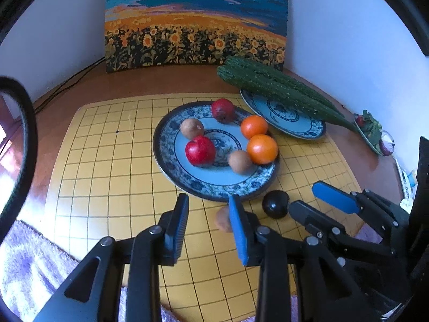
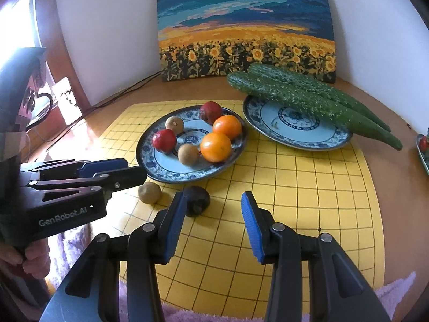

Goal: Organize fruits
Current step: 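Move the left tool to another brown potato while the right tool approaches the dark plum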

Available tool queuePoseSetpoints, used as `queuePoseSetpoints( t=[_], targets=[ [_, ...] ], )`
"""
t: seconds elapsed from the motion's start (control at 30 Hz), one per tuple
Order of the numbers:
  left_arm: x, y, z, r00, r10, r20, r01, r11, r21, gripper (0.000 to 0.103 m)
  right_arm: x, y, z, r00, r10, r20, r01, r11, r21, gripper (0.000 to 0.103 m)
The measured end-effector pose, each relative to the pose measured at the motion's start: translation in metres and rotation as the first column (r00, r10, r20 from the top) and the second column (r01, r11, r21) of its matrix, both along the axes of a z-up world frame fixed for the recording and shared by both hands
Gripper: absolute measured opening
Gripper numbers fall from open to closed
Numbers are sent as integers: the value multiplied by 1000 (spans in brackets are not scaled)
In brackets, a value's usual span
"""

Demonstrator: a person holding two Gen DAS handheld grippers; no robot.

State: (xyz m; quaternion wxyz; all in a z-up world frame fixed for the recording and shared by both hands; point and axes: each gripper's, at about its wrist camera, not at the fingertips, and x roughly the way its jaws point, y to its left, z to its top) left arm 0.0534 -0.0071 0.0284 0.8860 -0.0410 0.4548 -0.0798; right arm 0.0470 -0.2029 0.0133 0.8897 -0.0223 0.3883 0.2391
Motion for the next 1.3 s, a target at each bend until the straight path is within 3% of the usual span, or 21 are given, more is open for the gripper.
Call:
queuePoseSetpoints(
  t=[0.8, 0.9, 1.3],
  targets=[
    [3, -23, -20, 999, -18, -34, 20, 999, 43, 32, -5, -12, -9, 1000, -5, -26, 5, 1000, 22, 44],
    [2, -23, -20, 999, -27, -29, 28, 998, 48, 25, -4, -12, -9, 1000, -5, -30, 5, 1000, 26, 44],
    [-3, -16, -16, 1000, -11, -18, 12, 999, 42, 25, -3, -7, -11, 999, 2, -34, -2, 1000, 16, 44]
  ],
)
